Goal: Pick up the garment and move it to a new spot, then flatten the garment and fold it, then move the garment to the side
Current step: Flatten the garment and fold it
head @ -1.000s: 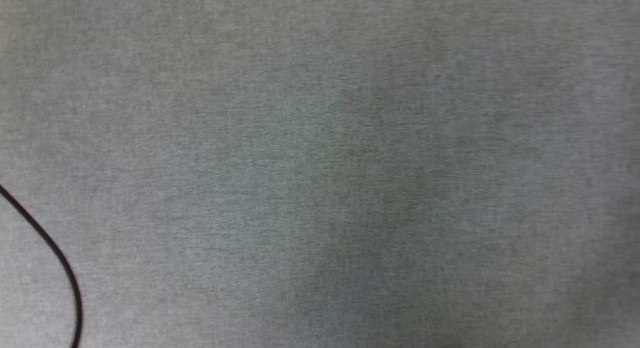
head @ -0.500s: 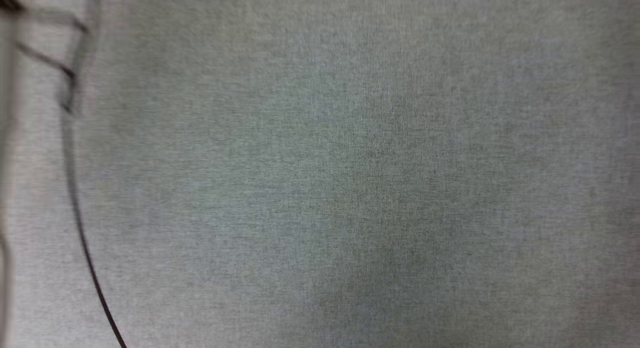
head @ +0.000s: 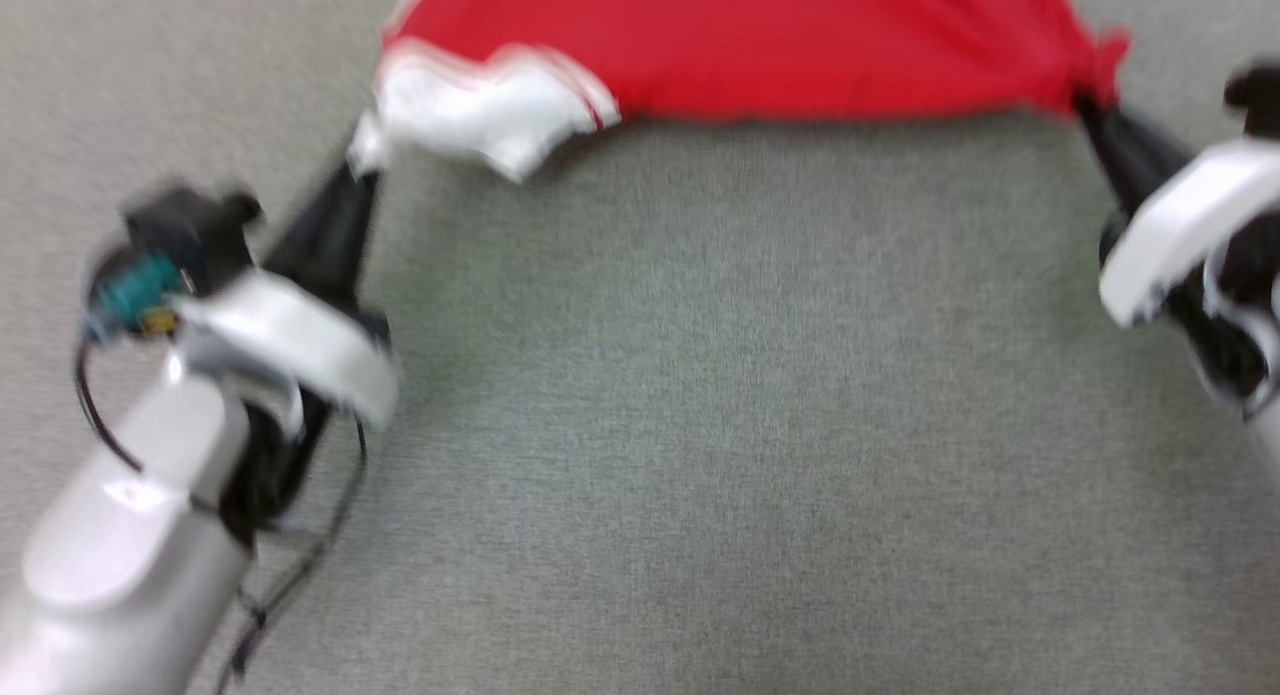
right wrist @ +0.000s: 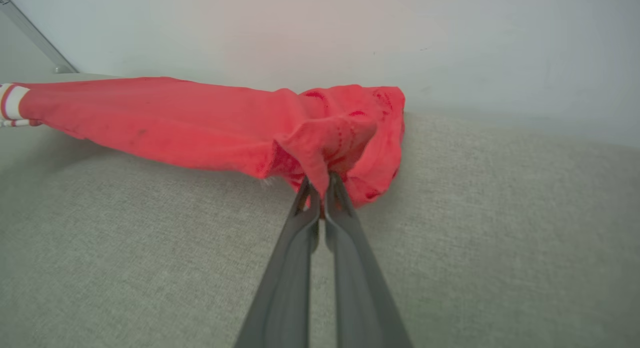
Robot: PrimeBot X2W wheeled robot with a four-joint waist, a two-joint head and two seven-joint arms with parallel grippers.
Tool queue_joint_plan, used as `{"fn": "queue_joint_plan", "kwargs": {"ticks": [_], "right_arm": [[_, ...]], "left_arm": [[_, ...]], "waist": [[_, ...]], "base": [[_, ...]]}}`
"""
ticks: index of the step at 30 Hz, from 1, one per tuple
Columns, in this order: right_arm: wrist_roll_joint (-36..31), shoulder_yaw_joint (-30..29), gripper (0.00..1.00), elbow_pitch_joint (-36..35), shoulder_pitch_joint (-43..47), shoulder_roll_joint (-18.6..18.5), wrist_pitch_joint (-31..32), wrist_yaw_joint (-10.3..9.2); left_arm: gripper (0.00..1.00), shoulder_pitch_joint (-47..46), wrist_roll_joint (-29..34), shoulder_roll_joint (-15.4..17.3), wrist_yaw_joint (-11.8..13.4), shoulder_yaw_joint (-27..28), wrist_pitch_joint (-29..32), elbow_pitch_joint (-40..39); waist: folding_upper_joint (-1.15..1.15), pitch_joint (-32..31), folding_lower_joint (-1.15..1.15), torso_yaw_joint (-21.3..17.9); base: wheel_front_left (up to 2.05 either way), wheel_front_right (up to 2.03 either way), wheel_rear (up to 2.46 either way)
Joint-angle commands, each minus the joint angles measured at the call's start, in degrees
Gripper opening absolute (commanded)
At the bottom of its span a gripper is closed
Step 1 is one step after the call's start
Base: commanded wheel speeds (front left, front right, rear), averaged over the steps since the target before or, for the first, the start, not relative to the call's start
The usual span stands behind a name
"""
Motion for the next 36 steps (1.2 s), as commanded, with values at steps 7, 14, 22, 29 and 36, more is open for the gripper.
{"fn": "queue_joint_plan", "kwargs": {"ticks": [7, 14, 22, 29, 36], "right_arm": [[7.0, 0.77, 0.0, -4.01, 10.44, -3.36, 2.54, -0.04], [11.93, 0.48, 0.0, -8.01, 19.55, -5.45, 5.34, -0.04], [14.73, -1.82, 0.0, -14.1, 31.51, -7.62, 7.09, -0.04], [15.39, -5.35, 0.0, -19.62, 42.71, -8.58, 10.95, -0.04], [14.5, -10.22, 0.0, -25.2, 50.66, -8.35, 15.01, -0.04]], "left_arm": [[0.0, 12.92, -2.34, 3.93, 2.63, -1.98, 3.42, -7.07], [0.0, 24.32, -4.67, 9.21, 5.56, -3.6, 7.68, -14.82], [0.0, 35.23, -8.18, 13.41, 9.21, -5.0, 11.07, -24.35], [0.0, 42.71, -11.33, 15.99, 11.03, -6.01, 12.52, -29.64], [0.0, 47.48, -13.08, 18.08, 11.09, -6.62, 12.17, -31.49]], "waist": [[0.0, -8.13, 0.01, 0.95], [0.0, -13.45, 0.01, 0.4], [0.0, -17.37, 0.01, 0.14], [0.0, -20.07, 0.01, -0.35], [0.0, -20.5, 0.01, -0.85]], "base": [[0.0, 0.0, 0.0], [0.0, 0.0, 0.0], [0.0, 0.0, 0.0], [0.0, 0.0, 0.0], [0.0, 0.0, 0.0]]}}
